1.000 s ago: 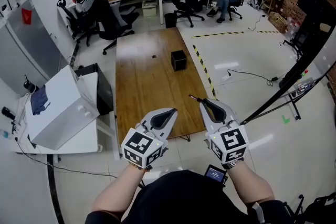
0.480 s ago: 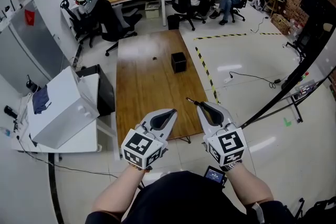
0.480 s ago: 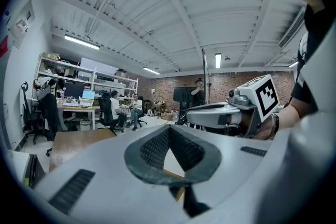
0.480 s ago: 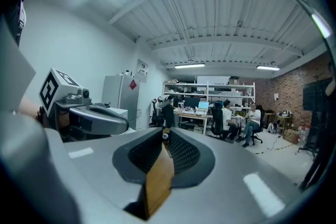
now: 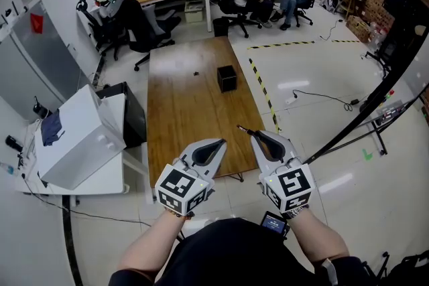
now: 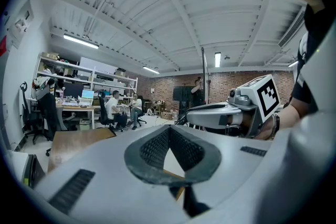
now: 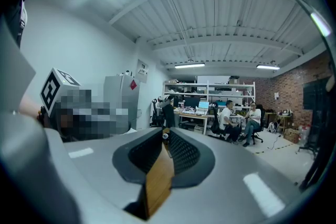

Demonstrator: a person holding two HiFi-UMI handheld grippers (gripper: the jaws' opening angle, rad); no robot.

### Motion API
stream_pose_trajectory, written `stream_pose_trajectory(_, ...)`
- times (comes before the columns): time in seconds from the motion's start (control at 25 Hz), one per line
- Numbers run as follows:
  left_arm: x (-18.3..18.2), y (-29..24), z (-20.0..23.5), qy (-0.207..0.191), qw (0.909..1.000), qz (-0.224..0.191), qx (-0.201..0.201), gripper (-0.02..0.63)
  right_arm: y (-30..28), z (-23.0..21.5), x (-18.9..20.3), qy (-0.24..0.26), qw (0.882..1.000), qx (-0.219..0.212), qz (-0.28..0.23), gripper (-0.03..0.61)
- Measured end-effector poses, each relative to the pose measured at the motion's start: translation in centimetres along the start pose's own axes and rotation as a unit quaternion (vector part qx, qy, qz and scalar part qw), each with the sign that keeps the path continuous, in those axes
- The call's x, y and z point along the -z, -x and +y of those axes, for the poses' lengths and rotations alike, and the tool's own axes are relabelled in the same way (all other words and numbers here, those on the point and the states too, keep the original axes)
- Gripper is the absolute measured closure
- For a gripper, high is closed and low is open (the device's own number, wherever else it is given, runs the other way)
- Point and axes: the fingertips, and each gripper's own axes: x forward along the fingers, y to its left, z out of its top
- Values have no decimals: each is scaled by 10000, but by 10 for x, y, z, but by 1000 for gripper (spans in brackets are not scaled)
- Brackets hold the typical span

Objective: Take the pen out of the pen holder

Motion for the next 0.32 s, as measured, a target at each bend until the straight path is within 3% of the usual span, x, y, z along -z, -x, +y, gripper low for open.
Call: stream_pose_trajectory(0.32,-1,1,1,-2,10000,18,9,609,-1,1,-2,13,10000,-3,4,537)
